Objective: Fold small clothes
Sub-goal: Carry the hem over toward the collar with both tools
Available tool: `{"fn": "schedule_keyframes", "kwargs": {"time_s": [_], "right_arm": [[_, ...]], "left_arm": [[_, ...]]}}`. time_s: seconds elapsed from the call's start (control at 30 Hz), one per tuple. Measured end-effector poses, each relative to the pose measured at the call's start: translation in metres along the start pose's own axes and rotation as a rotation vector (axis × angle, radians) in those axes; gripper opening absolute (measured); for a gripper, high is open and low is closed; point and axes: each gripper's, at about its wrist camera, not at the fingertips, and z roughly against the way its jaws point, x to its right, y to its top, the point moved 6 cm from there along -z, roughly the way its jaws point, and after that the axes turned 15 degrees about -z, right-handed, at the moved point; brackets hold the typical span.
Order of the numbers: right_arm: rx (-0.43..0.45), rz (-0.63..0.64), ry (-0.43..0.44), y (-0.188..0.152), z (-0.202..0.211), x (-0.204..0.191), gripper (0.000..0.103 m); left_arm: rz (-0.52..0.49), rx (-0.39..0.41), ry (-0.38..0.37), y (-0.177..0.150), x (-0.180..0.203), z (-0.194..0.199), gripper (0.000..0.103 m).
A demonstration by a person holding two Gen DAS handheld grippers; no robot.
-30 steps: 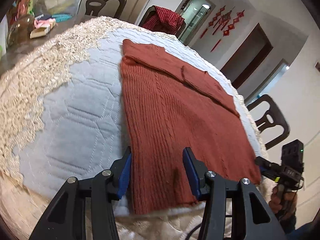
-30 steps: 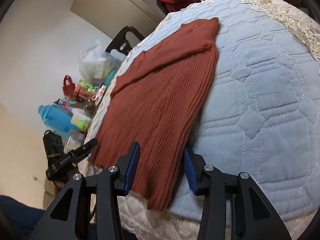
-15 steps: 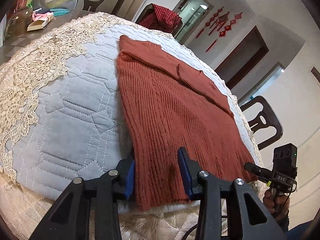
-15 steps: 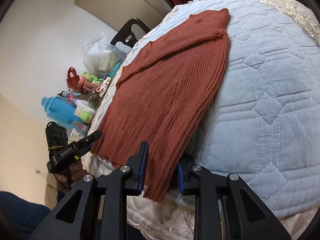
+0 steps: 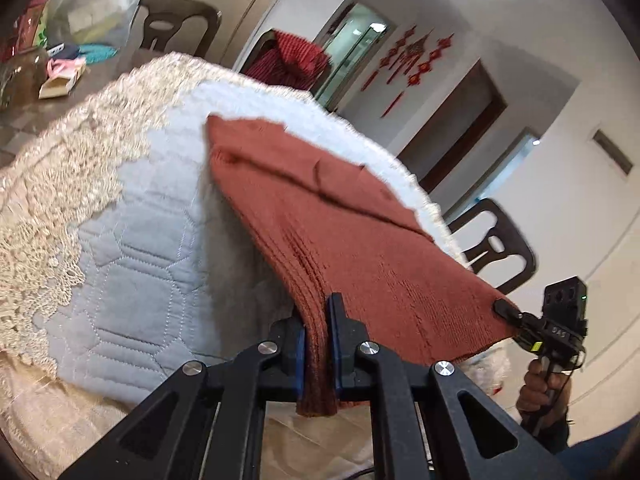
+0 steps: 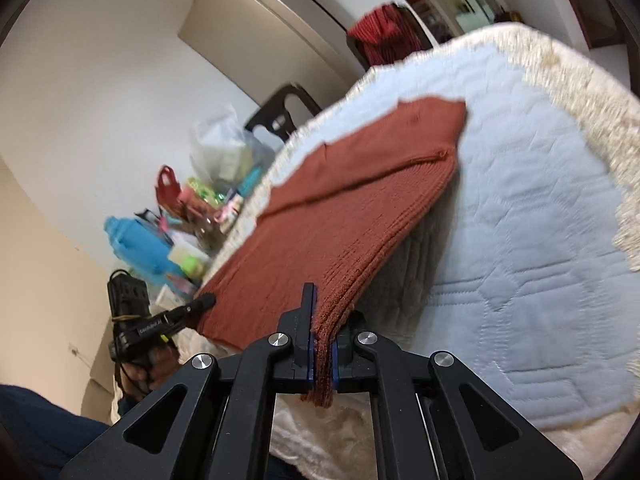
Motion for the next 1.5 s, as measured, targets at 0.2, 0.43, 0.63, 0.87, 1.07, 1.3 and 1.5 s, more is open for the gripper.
{"fn": "schedule_keyframes", "kwargs": {"time_s": [0.2,0.43,0.63,0.87,1.07,1.3,1.5], "right_arm": [[0.028,0.043,0.038,-0.010,0.026,-0.016,0.005],[-0.028,-0.030,0.008,-0.014,0.009,0.006,0.005],[0.025,0.033,0.055,0.013,0.012,-0.017,0.005],[0.088,0.041,0.080,0.064,-0.010,-0.031,0.005],[0.102,0.010,0.066,0.112,-0.042,-0.034,0.005],[0.070,-0.119,0.012,0.146,-0.090,0.004,0.005],[0.006,-0.233,-0.084,0.149,-0.122,0.045,0.005]], "left_arm": [[-0.073,0.023,-0.017,-0.003,0.016,0.018,0.011],[0.006,0.003,-0.029,-0.006,0.004,0.004,0.011],[-0.001,0.066,-0.018,0.026,-0.003,0.000,0.011],[0.008,0.116,0.015,0.082,-0.024,-0.031,0.011],[0.002,0.112,0.030,0.122,-0.041,-0.065,0.011],[0.072,0.008,0.052,0.130,-0.079,-0.126,0.011],[0.150,-0.059,0.054,0.122,-0.096,-0.151,0.011]]}}
